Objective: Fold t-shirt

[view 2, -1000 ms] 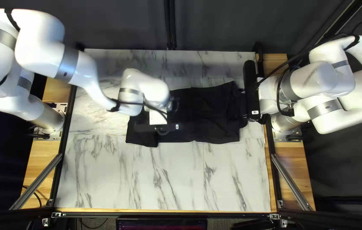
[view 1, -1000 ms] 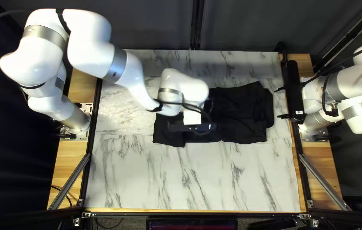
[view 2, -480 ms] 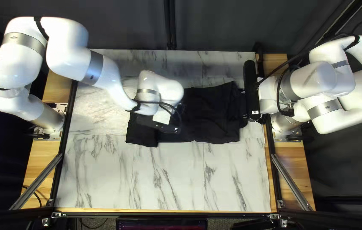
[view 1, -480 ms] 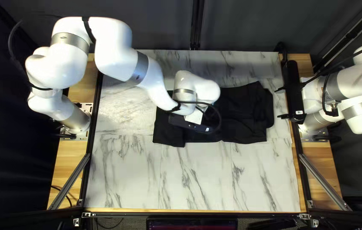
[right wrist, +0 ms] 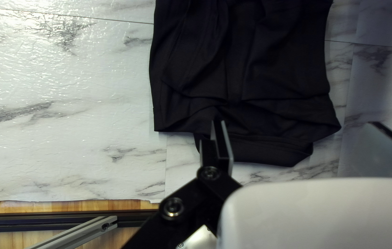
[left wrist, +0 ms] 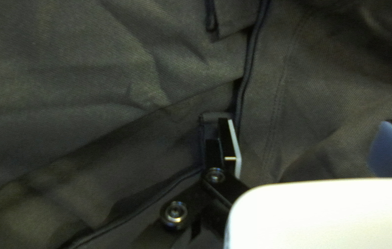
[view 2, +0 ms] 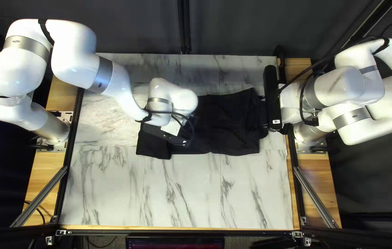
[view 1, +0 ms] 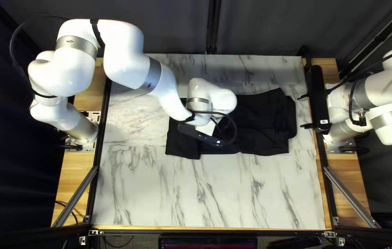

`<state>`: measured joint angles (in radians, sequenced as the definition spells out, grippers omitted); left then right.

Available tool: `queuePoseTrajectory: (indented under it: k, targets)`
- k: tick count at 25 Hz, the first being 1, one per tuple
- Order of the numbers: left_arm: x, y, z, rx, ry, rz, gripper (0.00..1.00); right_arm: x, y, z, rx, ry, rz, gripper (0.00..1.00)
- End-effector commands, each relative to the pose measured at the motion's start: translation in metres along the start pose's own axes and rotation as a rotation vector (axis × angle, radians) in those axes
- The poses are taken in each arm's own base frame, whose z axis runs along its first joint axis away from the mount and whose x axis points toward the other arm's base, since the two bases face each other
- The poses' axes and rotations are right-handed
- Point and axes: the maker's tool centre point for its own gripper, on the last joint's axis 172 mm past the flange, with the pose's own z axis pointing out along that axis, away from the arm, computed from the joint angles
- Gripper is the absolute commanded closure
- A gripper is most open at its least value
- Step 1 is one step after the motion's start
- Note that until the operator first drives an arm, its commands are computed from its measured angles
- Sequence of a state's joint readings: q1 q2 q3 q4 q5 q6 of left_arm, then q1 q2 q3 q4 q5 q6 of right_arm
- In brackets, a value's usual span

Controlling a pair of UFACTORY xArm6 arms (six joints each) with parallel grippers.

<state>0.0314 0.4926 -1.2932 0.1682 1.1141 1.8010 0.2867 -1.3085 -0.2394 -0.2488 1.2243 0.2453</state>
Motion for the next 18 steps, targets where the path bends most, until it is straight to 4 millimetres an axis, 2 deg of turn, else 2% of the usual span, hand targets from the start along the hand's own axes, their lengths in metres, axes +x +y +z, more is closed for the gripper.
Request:
queuePoseTrajectory:
  k: [1, 6, 12, 18]
  targets:
    - [-0.005, 0.008, 0.000, -0.011, -0.003, -0.010, 0.00, 0.000, 0.000, 0.000, 0.000, 0.000, 0.000, 0.00]
    - [-0.011, 0.022, -0.006, -0.018, -0.013, -0.036, 0.00, 0.000, 0.000, 0.000, 0.000, 0.000, 0.000, 0.00]
    - [-0.020, 0.048, -0.012, -0.027, -0.025, -0.078, 0.00, 0.000, 0.000, 0.000, 0.000, 0.000, 0.000, 0.00]
    - [-0.025, 0.055, -0.018, -0.030, -0.042, -0.121, 0.00, 0.000, 0.000, 0.000, 0.000, 0.000, 0.000, 0.00]
